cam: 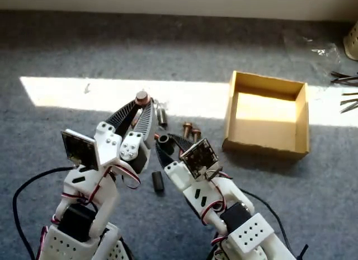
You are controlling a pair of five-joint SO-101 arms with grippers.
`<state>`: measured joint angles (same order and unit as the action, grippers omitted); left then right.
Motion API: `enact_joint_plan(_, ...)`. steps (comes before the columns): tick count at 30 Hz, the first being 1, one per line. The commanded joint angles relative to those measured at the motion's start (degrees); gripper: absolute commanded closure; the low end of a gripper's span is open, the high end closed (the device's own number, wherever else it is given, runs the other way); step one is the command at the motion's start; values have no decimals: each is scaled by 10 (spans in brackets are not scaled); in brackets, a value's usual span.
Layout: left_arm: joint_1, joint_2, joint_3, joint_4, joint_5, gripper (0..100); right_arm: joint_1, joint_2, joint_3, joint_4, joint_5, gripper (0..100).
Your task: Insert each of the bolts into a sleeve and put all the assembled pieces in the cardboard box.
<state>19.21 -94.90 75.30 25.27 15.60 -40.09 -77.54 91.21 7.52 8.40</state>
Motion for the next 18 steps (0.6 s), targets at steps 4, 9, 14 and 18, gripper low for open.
enact_joint_plan(4,42,-80,-30,32,12,992,-7,-11,-7,-16,9,993)
enact_joint_plan(9,44,-80,-22,30,11,992,-6,-11,-12,-16,10,993)
enact_joint_plan(14,42,-83,-16,30,12,992,-6,-11,-40,-16,9,993)
enact_joint_plan(18,41,-84,-4,29,12,992,-6,-11,-51,-16,9,993)
